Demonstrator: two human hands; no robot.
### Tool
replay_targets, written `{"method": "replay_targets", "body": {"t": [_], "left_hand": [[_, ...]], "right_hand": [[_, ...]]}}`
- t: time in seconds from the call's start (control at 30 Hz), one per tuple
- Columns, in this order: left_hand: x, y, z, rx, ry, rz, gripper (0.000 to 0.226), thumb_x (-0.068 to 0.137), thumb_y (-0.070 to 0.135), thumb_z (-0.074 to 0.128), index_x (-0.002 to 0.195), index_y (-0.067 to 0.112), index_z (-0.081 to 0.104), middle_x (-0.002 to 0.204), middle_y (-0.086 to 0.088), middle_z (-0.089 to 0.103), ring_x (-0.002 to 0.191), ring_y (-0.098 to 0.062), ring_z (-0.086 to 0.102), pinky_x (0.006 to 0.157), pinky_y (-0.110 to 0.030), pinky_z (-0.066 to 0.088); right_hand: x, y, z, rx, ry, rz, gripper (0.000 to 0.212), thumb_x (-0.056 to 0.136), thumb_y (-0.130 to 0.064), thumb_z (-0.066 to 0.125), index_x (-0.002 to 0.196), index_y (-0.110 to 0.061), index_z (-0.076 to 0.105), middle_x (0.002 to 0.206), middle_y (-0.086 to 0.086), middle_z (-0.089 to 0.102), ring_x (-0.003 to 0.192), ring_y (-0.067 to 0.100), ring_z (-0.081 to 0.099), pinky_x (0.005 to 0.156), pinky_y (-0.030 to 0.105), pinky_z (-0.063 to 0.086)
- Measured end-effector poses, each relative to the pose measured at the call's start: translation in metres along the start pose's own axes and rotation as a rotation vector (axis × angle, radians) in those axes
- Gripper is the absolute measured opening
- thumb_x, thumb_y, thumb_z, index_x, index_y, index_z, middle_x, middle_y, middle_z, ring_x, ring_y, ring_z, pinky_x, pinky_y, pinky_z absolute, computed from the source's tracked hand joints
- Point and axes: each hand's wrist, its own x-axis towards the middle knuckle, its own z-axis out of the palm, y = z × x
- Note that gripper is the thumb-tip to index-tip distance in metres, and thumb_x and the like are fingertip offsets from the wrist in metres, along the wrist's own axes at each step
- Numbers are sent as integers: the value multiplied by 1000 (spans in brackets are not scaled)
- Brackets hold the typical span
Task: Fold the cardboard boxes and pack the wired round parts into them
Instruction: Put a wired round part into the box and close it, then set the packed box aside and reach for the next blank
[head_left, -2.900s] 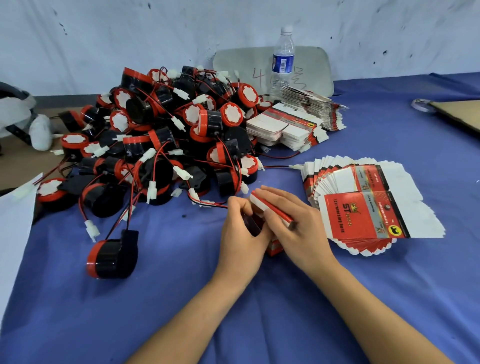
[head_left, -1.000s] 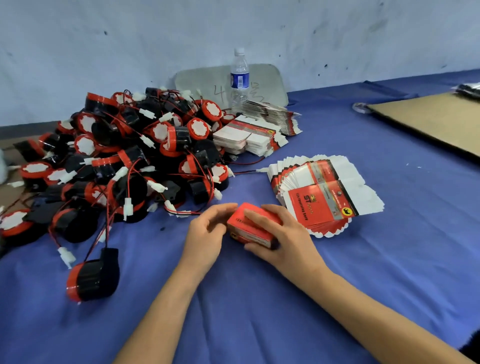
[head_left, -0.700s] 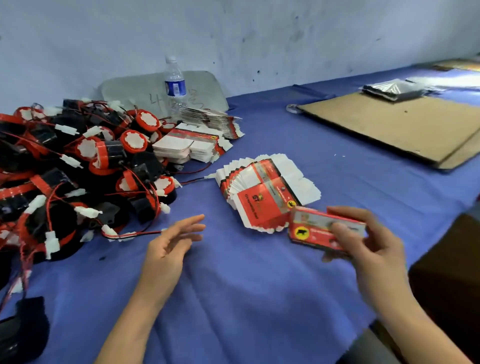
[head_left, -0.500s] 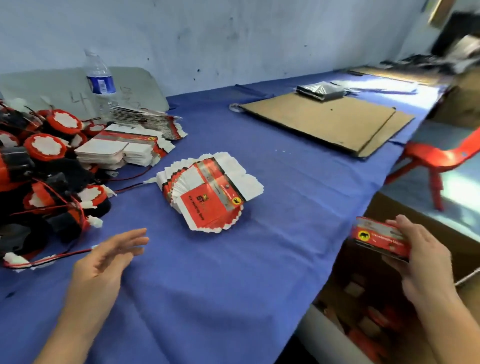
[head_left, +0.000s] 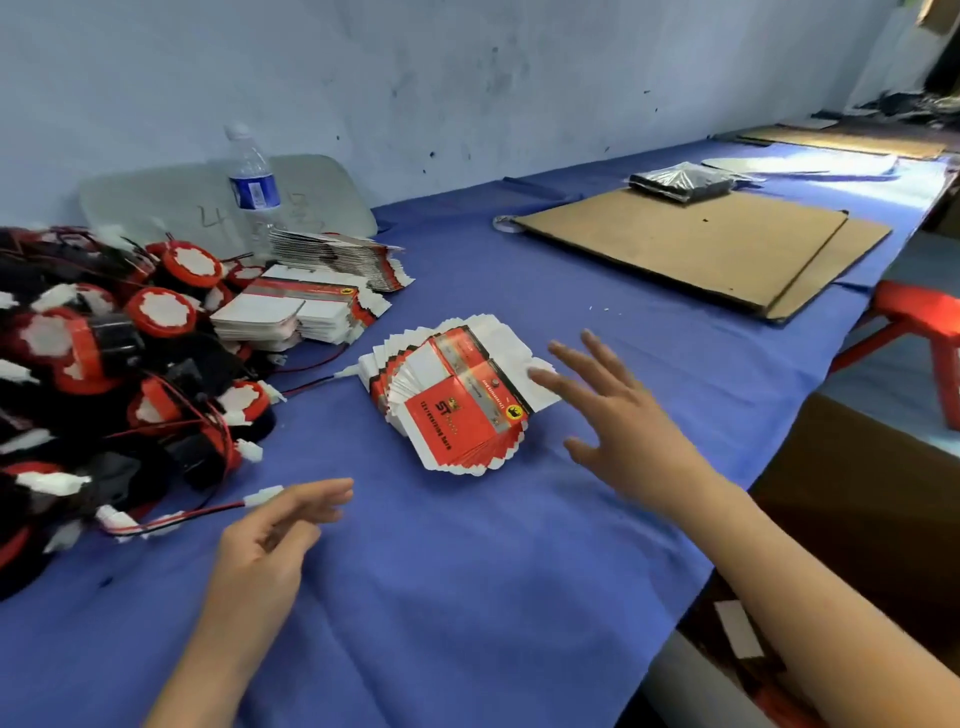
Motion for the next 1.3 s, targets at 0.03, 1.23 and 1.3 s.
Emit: {"method": "replay_targets", "body": {"t": [0.03, 1.23, 1.3], "left_hand": [[0, 2, 1, -2, 2, -5, 52, 85, -25, 41, 94, 15, 73, 91, 6, 75, 83, -6, 67, 78, -9, 49], [-1, 7, 1, -85, 90, -54, 32, 94, 7, 56, 113, 31, 66, 98, 6, 73, 86, -12, 69, 79, -14, 49], [1, 7, 0, -204, 183, -29, 38, 90, 29, 59, 126, 37, 54, 108, 8, 70, 94, -12, 69, 86, -22, 52]], "right_hand": [[18, -9, 2, -102, -151, -104, 81, 87, -6, 61, 152, -31, 19, 161, -7, 1, 149, 17, -6, 115, 28, 12], [109, -28, -33, 432, 554, -86, 42, 79, 5, 45, 103, -19, 69, 97, -19, 70, 92, 6, 63, 82, 20, 42], [105, -56, -24, 1062, 424, 88, 35, 68, 2, 48, 86, -25, 62, 73, -25, 66, 71, -6, 59, 66, 11, 45]]}}
